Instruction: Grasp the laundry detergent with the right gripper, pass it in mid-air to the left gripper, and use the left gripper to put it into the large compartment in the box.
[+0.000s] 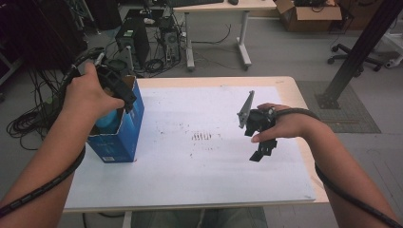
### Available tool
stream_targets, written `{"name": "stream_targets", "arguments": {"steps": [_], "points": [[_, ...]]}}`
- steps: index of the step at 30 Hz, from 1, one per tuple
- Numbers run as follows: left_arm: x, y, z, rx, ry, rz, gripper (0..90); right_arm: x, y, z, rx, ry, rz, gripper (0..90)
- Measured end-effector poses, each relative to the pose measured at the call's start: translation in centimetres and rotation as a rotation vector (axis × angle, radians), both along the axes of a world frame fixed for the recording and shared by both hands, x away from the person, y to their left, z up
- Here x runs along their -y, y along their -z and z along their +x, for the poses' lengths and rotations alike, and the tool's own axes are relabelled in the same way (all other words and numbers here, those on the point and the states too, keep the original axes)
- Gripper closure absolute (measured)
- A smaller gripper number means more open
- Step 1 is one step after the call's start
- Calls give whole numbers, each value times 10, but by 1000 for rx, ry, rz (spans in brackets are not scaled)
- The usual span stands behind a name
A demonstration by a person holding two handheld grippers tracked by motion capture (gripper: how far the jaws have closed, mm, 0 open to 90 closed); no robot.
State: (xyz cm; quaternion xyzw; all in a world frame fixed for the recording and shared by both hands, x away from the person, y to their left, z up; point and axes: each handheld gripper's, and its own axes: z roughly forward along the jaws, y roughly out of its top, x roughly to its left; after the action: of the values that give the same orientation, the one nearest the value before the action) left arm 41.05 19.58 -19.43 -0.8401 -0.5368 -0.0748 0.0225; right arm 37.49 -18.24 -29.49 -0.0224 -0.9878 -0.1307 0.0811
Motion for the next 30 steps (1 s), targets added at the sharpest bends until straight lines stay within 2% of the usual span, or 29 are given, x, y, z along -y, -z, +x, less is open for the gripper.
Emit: {"name": "stream_targets", "arguments": {"steps": [3, 6, 9, 13, 14, 19, 26, 28, 30], "points": [[8, 1, -2, -13, 47, 13, 33, 1, -2, 0, 1, 2, 4, 34], [18, 1, -5, -27, 101, 5, 6, 1, -3, 0, 5, -4, 9, 34], [30, 0, -8, -28, 176, 1, 2, 1, -5, -1, 4, -10, 8, 34], [47, 1, -12, -24, 297, 41, 2, 2, -9, -2, 3, 0, 9, 34], [51, 1, -13, -24, 341, 46, 2, 3, -9, -1, 10, -10, 16, 34], [70, 3, -20, -7, 495, 54, 2, 5, -14, -2, 13, -11, 35, 34], [85, 10, -27, -49, 691, 21, 2, 4, -20, -4, 13, -22, 19, 34], [88, 9, -30, -49, 743, -16, 2, 4, -21, -3, 14, -20, 14, 33], [90, 9, -32, -53, 798, -25, 2, 3, -23, -2, 19, -26, 13, 33]]}}
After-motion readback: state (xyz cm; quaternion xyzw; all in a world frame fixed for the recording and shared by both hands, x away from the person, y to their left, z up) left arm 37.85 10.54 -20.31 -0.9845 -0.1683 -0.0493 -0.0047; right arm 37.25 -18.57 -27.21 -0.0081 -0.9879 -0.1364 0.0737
